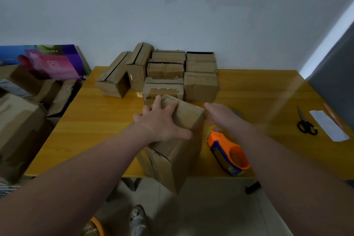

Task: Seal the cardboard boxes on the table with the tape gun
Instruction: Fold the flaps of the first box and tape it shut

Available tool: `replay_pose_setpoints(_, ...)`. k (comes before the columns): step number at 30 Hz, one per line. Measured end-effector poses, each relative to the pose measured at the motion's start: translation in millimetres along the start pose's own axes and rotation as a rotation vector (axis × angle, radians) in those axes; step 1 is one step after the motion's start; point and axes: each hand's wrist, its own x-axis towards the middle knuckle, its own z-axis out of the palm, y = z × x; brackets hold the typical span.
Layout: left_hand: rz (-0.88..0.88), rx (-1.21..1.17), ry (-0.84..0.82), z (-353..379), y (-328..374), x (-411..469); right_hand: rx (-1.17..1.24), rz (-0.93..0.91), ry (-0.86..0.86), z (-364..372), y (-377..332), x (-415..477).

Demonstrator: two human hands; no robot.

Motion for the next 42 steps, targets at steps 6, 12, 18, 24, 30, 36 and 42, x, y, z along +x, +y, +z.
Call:
replay_pose_setpoints(6, -0.157, -0.786, 0.027, -22.3, -48.4, 16.7, 0.103, 0.103, 0.013, -11.3, 18.3, 0.5)
replay_pose_setpoints(12, -0.120, -1.459, -0.105, -13.4, -95.0, 19.1, 0.247, 0.141, 0.006, -17.2, 23.4, -7.4)
replay_pose_setpoints(18, -0.152, -1.557, 0.067, 5.3, -96.2, 29.1, 0.440, 0.036, -0.019, -19.8, 19.8, -10.0)
replay_pose_setpoints(24, -0.480, -1.253, 0.364, 16.7, -103.9, 55.0, 0.026, 0.062, -0.291, -16.7, 30.8, -19.7)
replay_pose_setpoints(30, -0.398, -0.916, 0.457, 25.6, -62.2, 57.4, -0.576, 0.020, -0.049, -10.0, 68.1, -8.8)
replay_pose_setpoints(36, -0.010, -0.204, 0.244, 38.9, -5.6, 43.4, -0.932, 0.139, 0.048, 13.5, 107.5, -1.2)
replay_pose_setpoints(42, 0.031, -0.071, 0.051, 57.5, 4.8, 40.0, -0.930, 0.233, 0.116, 20.6, 110.8, -6.2)
